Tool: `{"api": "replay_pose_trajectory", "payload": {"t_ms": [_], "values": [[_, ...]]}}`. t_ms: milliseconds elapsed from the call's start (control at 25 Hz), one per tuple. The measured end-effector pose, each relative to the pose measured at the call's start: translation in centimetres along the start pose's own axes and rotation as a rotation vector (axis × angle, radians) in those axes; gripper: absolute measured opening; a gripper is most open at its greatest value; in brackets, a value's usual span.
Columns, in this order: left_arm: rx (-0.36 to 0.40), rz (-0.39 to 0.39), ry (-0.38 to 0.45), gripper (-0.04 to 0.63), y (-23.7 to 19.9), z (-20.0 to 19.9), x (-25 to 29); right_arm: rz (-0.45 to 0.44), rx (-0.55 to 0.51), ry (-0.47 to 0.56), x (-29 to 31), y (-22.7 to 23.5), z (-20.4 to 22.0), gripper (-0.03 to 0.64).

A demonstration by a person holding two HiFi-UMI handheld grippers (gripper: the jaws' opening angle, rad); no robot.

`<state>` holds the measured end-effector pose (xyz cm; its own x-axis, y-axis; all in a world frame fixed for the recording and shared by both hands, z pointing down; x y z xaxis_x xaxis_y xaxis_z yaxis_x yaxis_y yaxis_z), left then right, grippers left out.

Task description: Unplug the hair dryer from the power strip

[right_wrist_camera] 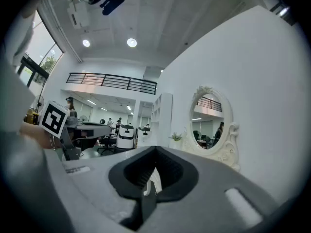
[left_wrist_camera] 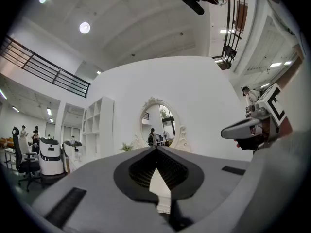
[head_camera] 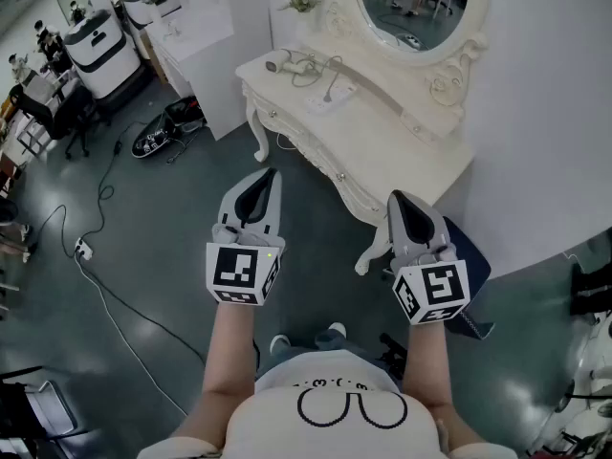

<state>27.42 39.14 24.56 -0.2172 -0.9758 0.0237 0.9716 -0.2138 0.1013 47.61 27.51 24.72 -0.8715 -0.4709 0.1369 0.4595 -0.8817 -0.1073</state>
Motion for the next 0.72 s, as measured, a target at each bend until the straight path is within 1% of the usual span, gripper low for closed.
{"api": "replay_pose_trajectory", "payload": {"t_ms": [200, 400, 560, 720], "values": [[-0.005, -0.033, 0.008, -0.003, 2.2, 0.3, 2.0, -0.033, -0.041, -0.017, -0.1, 3.1, 1.4, -0.002], [-0.003, -0.046, -0.008, -0.003, 3.3, 0.9, 3.6, -0.040, -0.002, -0.009, 0.5, 6.2, 2.2, -0.001], [-0.007, -0.049, -0.011, -0.003, 2.6, 0.9, 5.2, -0.071, 0.004, -0.008, 2.3, 6.6, 2.2, 0.000], [-0.006, -0.044, -0.006, -0.003, 0.7, 1.3, 7.6, -0.064, 0.003, -0.018, 5.2, 7.0, 2.4, 0.000]]}}
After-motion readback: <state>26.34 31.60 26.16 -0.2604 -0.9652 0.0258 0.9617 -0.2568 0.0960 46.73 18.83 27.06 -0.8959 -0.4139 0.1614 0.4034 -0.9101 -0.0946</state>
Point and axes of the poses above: the fingertips, and each gripper's own axes: x forward along the fingers, y to its right, z out of its underside, the point moved 6 cm from there along -x, backward along the fingers, and after that the axes turned 7 degrees about -y, right-handed, at the moved point
